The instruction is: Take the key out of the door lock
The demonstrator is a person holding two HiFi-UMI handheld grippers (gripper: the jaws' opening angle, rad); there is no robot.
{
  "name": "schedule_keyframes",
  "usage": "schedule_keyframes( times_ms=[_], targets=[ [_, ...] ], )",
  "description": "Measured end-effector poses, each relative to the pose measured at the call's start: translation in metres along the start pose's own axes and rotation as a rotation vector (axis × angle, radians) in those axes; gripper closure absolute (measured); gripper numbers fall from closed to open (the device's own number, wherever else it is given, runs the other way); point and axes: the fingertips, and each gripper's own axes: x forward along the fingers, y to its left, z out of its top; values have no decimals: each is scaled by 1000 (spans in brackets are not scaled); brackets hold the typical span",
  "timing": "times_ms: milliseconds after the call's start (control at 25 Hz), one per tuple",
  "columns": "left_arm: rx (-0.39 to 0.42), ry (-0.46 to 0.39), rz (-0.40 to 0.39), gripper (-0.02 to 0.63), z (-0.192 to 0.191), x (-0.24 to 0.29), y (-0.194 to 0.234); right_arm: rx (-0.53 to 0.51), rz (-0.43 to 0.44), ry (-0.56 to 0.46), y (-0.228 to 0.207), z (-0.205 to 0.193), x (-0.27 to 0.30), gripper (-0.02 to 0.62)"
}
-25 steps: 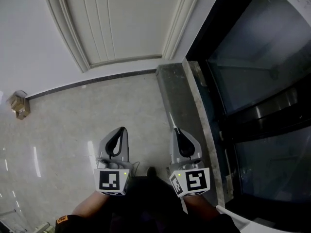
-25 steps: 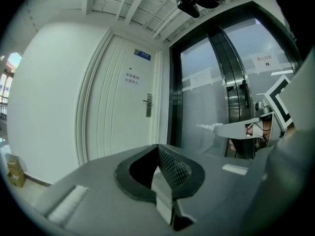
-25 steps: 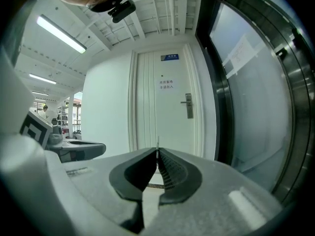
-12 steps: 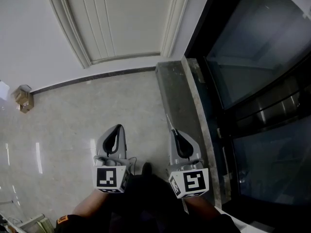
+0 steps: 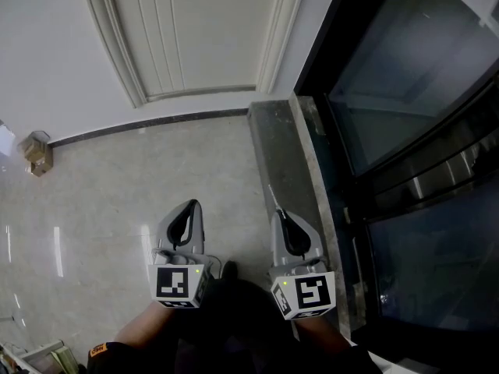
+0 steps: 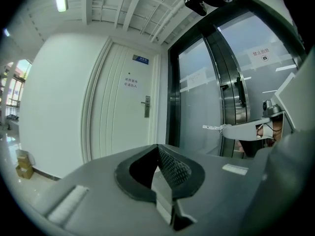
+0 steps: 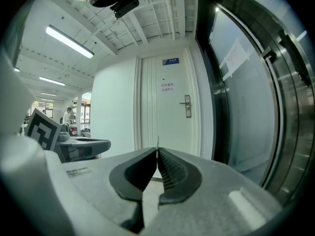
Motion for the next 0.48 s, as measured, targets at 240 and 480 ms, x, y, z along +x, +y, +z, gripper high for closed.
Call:
schedule_keyframes(
  times_ms=[240, 480],
  targets=[
    [19, -13, 7, 588, -1, 7, 0, -2, -2, -11, -6, 5, 2, 597],
    [18, -13, 1, 588, 1, 13, -5, 9, 1, -7, -11, 3, 3, 597]
  ],
)
